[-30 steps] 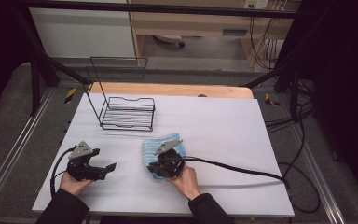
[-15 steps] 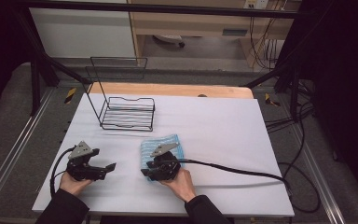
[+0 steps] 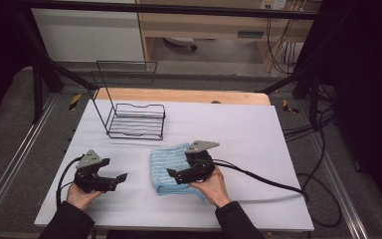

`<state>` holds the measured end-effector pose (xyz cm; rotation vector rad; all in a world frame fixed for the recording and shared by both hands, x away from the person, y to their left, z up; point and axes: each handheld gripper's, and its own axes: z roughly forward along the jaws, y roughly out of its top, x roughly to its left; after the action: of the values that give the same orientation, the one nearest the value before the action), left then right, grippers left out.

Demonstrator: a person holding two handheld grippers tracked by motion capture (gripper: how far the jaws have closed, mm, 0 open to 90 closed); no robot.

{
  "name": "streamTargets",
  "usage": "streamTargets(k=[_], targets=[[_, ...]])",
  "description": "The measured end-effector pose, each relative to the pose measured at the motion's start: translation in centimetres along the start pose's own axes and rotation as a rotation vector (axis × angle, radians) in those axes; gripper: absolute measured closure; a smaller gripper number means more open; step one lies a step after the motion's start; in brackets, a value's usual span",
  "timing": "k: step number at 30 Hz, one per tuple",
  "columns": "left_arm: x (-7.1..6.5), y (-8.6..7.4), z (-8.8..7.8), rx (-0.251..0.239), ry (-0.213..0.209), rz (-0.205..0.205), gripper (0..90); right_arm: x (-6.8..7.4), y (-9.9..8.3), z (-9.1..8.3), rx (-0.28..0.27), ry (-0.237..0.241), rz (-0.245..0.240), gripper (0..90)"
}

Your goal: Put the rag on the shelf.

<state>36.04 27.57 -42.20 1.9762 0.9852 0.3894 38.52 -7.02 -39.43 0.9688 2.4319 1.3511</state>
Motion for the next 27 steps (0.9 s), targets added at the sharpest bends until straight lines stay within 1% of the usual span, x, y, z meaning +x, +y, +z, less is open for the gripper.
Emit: streamTargets(k=[4,6,8,9,11,12,16,18,22,23,25,26,27], targets=[[-1.1,1.0,0.2,-0.003,-0.013,0.002,12.8,-1.3,-0.8,-1.6,0.014,-0.042,0.006,11.4],[-1.8,1.5,0.5,0.004,-0.021,0.004,15.1,-1.8,-1.4,-2.2,0.022,-0.058,0.01,12.0],[-2.5,1.9,0.8,0.018,-0.027,0.006,17.0,-2.3,-2.0,-2.7,0.024,-0.06,0.013,15.2],[-2.9,2.1,1.1,0.024,-0.028,0.008,19.0,-2.7,-2.6,-3.0,0.028,-0.063,0.024,18.2],[-3.7,2.5,1.5,0.039,-0.025,0.012,21.5,-2.9,-3.2,-3.0,0.04,-0.061,0.033,20.7],[-4.0,2.7,1.8,0.046,-0.026,0.014,21.5,-2.9,-3.2,-3.0,0.04,-0.061,0.033,20.7],[-5.4,3.3,3.2,0.08,-0.019,0.014,28.6,-3.2,-4.3,-2.7,0.046,-0.048,0.048,27.5],[-5.9,3.4,3.9,0.101,-0.025,0.002,31.1,-3.2,-4.7,-2.4,0.054,-0.045,0.047,30.3],[-6.6,3.4,5.0,0.124,-0.029,-0.031,37.2,-3.1,-5.0,-1.9,0.061,-0.046,0.047,37.5],[-6.7,3.4,5.1,0.124,-0.036,-0.04,41.4,-3.1,-5.2,-1.7,0.07,-0.05,0.047,42.9],[-6.8,3.1,5.4,0.128,-0.056,-0.064,42.9,-3.1,-5.2,-1.6,0.078,-0.051,0.049,44.1],[-6.9,3.0,5.5,0.131,-0.062,-0.068,43.9,-3.1,-5.3,-1.5,0.086,-0.051,0.049,45.8],[-7.1,3.0,5.5,0.137,-0.067,-0.063,45.1,-2.9,-5.5,-1.5,0.095,-0.051,0.035,50.1]])
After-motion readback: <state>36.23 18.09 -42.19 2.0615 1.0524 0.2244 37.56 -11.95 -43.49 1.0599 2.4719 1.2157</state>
